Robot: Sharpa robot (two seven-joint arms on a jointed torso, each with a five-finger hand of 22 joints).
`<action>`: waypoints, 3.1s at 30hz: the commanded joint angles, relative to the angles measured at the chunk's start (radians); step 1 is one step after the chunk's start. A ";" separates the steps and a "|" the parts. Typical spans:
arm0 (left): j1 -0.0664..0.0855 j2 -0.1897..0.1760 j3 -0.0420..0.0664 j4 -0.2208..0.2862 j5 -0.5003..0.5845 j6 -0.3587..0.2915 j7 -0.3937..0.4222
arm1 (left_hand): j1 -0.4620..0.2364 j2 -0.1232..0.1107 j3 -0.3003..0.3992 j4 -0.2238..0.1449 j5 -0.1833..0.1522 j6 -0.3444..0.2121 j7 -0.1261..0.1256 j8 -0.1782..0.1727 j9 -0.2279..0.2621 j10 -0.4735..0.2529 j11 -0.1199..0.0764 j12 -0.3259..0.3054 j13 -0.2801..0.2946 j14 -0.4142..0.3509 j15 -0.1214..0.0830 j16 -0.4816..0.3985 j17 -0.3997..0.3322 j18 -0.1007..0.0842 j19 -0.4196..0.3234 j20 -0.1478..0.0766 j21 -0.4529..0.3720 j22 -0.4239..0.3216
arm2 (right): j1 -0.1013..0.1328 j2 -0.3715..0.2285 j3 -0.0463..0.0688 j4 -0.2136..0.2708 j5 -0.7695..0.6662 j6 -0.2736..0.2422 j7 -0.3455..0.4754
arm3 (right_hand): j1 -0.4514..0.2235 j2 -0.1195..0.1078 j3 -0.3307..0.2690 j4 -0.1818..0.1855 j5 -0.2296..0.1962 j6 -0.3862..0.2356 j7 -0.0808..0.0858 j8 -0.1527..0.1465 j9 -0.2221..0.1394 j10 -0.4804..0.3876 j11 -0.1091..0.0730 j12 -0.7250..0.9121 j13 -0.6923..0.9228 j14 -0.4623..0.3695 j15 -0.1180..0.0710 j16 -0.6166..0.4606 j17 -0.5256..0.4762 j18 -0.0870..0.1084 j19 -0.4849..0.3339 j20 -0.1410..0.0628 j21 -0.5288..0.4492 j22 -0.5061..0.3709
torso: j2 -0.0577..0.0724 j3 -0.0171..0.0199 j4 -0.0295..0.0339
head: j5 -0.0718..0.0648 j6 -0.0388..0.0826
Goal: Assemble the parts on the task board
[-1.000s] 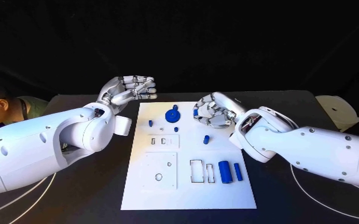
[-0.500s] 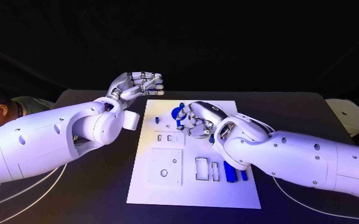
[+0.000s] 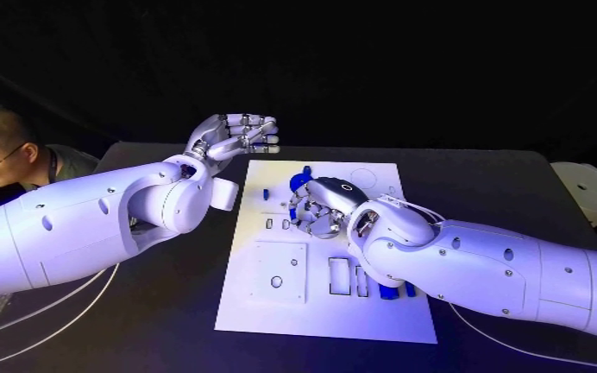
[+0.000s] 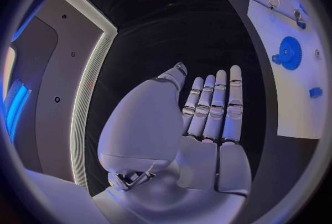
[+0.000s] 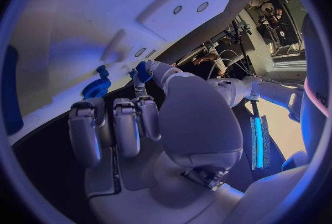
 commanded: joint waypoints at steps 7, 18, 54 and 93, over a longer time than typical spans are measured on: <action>0.000 0.001 0.001 0.006 0.000 0.019 0.004 | 0.000 -0.008 0.005 -0.002 0.004 -0.001 0.028 -0.007 -0.001 0.003 0.003 -0.005 0.001 -0.007 0.000 -0.004 0.001 0.005 0.006 0.002 -0.004 -0.002 | -0.014 0.013 -0.003 -0.019 -0.068 0.053 -0.030 | -0.007 0.001 0.001 -0.002 -0.005 0.000 -0.005 0.045 0.040 0.006 -0.003 0.005 0.137 0.104 -0.009 0.003 0.263 -0.014 0.105 -0.004 0.005 0.263 | -0.001 -0.0005 0.0025 | -0.001 -0.006; 0.000 0.000 0.001 0.008 0.000 0.019 0.003 | -0.001 -0.008 0.006 -0.002 0.004 -0.001 0.028 -0.007 -0.002 0.004 0.003 -0.006 0.001 -0.008 0.001 -0.005 0.002 0.005 0.006 0.002 -0.004 -0.002 | -0.022 0.016 -0.005 -0.025 -0.076 0.062 -0.034 | -0.013 -0.003 -0.001 -0.001 -0.010 -0.001 -0.005 0.047 0.041 0.004 -0.003 0.003 0.135 0.104 -0.008 0.003 0.263 -0.014 0.105 -0.004 0.005 0.263 | -0.001 -0.0011 0.0015 | 0.000 -0.013; 0.000 0.001 0.001 0.007 0.000 0.018 0.003 | -0.001 -0.008 0.006 -0.002 0.004 -0.001 0.028 -0.007 -0.002 0.004 0.003 -0.006 0.001 -0.008 0.001 -0.005 0.002 0.005 0.006 0.002 -0.004 -0.002 | -0.025 0.017 -0.005 -0.030 -0.098 0.078 -0.057 | -0.033 -0.021 -0.009 0.005 -0.020 -0.008 -0.003 0.051 0.041 0.001 -0.001 0.000 0.133 0.104 -0.007 0.003 0.263 -0.014 0.105 -0.004 0.005 0.263 | 0.000 -0.0003 0.0013 | 0.000 -0.011; 0.000 -0.003 0.001 0.008 0.000 0.020 -0.002 | -0.003 -0.009 0.007 -0.003 0.004 -0.001 0.029 -0.009 -0.002 0.003 0.003 -0.009 0.001 -0.008 0.001 -0.007 0.003 0.005 0.005 0.002 -0.005 -0.004 | -0.025 0.024 -0.005 -0.033 -0.109 0.054 -0.057 | -0.071 -0.062 -0.023 0.026 -0.062 -0.076 0.026 0.020 0.019 -0.038 0.024 -0.038 0.100 0.104 0.013 0.003 0.262 -0.014 0.103 0.013 0.004 0.262 | 0.000 0.0008 0.0013 | -0.005 -0.013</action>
